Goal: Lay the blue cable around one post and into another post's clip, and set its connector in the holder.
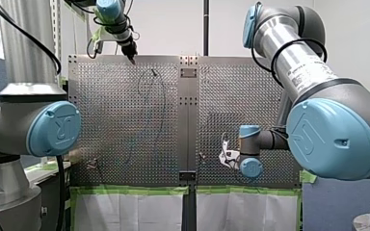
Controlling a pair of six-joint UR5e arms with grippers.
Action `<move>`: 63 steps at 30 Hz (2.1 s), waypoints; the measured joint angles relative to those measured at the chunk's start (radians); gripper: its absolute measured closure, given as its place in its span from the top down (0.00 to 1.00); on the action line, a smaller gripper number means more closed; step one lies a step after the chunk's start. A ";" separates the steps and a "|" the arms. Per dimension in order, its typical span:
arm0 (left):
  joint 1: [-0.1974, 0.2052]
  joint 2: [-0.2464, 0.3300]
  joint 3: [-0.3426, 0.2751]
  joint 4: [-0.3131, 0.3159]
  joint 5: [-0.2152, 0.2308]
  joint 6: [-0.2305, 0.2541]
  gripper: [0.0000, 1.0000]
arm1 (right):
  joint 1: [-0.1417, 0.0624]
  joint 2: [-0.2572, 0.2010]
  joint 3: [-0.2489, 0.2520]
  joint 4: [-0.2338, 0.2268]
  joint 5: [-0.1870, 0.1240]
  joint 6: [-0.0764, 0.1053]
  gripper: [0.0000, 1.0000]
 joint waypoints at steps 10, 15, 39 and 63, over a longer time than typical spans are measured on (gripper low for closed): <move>-0.003 0.000 -0.001 0.000 0.000 -0.007 1.00 | 0.000 0.000 0.000 0.000 0.000 0.000 0.00; -0.013 0.015 -0.027 0.009 0.006 0.002 1.00 | 0.000 0.000 0.000 0.000 0.000 0.000 0.00; -0.147 -0.038 -0.260 0.236 0.073 -0.143 1.00 | 0.038 -0.103 0.001 0.096 0.009 -0.043 0.00; -0.383 -0.274 -0.496 0.471 -0.161 -0.378 1.00 | 0.076 -0.113 0.001 0.127 0.009 -0.054 0.00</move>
